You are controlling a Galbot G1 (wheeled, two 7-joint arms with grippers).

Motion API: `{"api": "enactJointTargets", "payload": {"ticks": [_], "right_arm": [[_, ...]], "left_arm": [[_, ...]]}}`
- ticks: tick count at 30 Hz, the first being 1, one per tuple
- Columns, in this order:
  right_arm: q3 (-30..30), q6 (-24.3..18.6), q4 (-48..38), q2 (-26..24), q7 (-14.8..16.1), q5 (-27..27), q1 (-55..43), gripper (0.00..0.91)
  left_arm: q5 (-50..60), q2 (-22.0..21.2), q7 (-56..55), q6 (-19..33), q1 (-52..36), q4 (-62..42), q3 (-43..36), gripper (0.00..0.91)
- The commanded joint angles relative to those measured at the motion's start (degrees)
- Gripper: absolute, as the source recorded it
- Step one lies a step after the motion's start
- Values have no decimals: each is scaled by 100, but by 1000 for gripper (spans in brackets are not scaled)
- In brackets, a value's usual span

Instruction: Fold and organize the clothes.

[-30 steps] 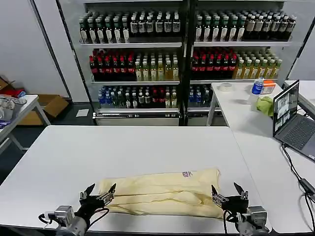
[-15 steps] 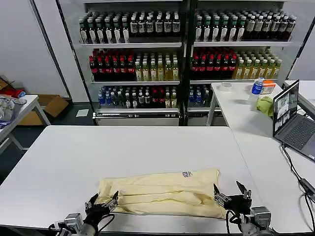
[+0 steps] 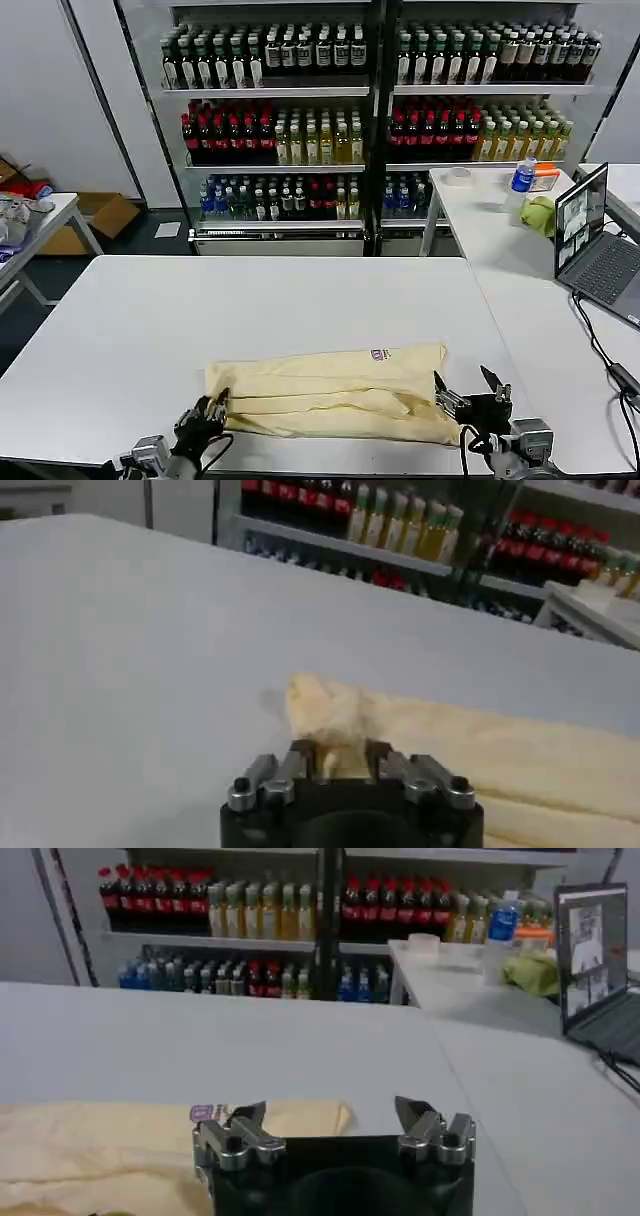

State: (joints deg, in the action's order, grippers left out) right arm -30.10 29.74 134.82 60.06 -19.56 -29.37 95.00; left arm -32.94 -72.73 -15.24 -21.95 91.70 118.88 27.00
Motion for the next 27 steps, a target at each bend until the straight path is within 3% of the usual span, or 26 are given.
{"api": "enactJointTargets", "payload": {"ticks": [1, 13, 27], "right_arm": [[-30, -6, 20, 1, -10, -18, 9, 907], [-76, -1, -1, -30, -29, -122, -62, 907], [-34, 1, -75, -111, -36, -241, -222, 907]], "left_arm": [[-261, -54, -15, 10, -23, -39, 75, 10], [-859, 301, -18, -19, 98, 236, 993, 10], [-1309, 1963, 99, -215, -303, -484, 2756, 10]]}}
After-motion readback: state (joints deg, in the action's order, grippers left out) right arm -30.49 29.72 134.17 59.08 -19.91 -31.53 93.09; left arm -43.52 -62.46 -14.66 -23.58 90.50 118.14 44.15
